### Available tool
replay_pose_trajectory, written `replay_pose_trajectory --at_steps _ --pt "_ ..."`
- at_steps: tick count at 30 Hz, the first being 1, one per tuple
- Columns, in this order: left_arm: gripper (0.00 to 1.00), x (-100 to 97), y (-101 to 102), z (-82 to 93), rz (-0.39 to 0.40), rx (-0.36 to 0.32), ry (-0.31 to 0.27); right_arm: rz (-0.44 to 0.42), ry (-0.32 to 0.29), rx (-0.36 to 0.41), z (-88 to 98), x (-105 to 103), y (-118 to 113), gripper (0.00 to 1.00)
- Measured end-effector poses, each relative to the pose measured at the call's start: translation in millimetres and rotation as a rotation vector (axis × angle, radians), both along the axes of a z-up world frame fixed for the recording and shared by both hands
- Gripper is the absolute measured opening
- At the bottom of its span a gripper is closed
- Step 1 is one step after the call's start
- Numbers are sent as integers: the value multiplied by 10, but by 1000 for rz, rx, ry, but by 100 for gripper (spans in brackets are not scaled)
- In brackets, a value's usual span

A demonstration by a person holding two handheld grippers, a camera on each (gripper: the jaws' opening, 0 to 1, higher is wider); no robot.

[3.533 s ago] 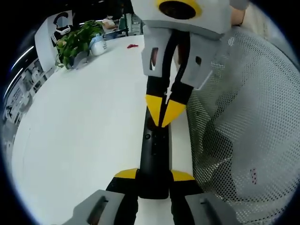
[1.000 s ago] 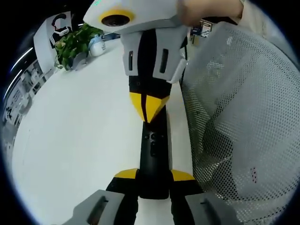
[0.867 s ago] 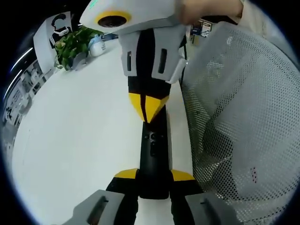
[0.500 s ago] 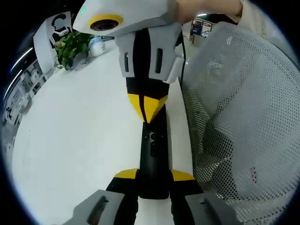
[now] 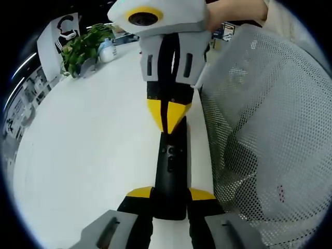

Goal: Press the specified remote control buttons in sequence, fully releasing each button before pressing the next.

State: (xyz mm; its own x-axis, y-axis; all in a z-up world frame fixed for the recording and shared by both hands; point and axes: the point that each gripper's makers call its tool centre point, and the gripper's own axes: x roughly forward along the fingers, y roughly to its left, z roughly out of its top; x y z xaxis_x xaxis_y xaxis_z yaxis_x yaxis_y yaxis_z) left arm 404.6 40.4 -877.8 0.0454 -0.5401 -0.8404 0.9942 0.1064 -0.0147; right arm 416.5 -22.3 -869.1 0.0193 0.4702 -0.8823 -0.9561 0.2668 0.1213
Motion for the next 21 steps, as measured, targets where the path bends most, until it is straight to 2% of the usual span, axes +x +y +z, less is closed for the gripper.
replay_pose_trajectory --at_steps 11,13,21 --pt "25 1 2 3 1 -1 0 60 -17 -11 14 -100 -39 9" --pt "25 0 2 2 0 -1 0 89 -35 -23 14 -105 -38 9" --pt "25 -2 2 3 0 -3 0 109 -51 -51 6 -88 -27 7"
